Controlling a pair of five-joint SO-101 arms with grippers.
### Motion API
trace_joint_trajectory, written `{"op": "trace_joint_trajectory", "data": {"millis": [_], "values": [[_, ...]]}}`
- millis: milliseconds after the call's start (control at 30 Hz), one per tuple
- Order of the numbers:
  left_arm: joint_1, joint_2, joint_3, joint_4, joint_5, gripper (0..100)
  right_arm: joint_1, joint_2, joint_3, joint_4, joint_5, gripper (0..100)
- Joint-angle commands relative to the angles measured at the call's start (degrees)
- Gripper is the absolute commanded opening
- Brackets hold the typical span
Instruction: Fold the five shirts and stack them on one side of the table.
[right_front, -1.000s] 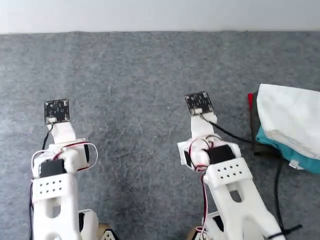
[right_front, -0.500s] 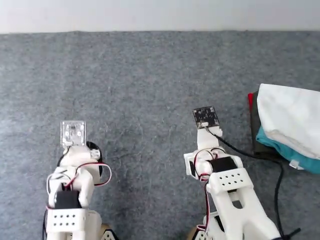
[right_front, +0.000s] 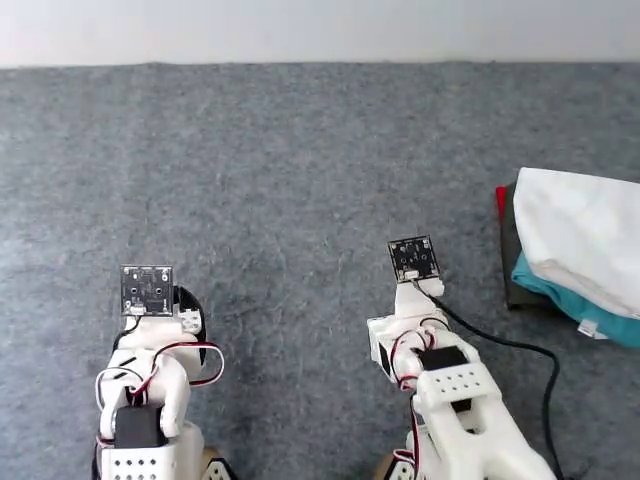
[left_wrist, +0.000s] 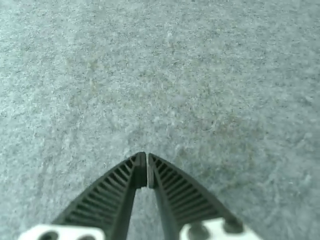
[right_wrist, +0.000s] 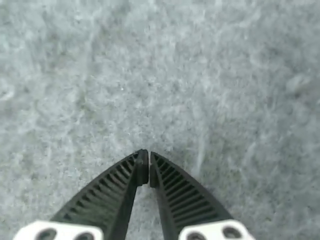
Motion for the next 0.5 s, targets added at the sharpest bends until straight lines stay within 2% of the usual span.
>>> {"op": "trace_joint_trajectory", "data": {"millis": [0, 233, 467], "values": [[-0.18, -0.35, -0.22, 1.23, -0.09, 1, -0.75, -6.64, 2.29, -1.1, 0.62, 0.9], [-0.18, -0.35, -0.22, 7.56, -0.09, 1, -0.22, -24.84, 10.9, 0.13, 0.62, 0.9], [-0.18, -0.35, -0.22, 12.48, -0.09, 1, -0.13, -32.13, 11.16, 11.56, 0.44, 0.9]]}}
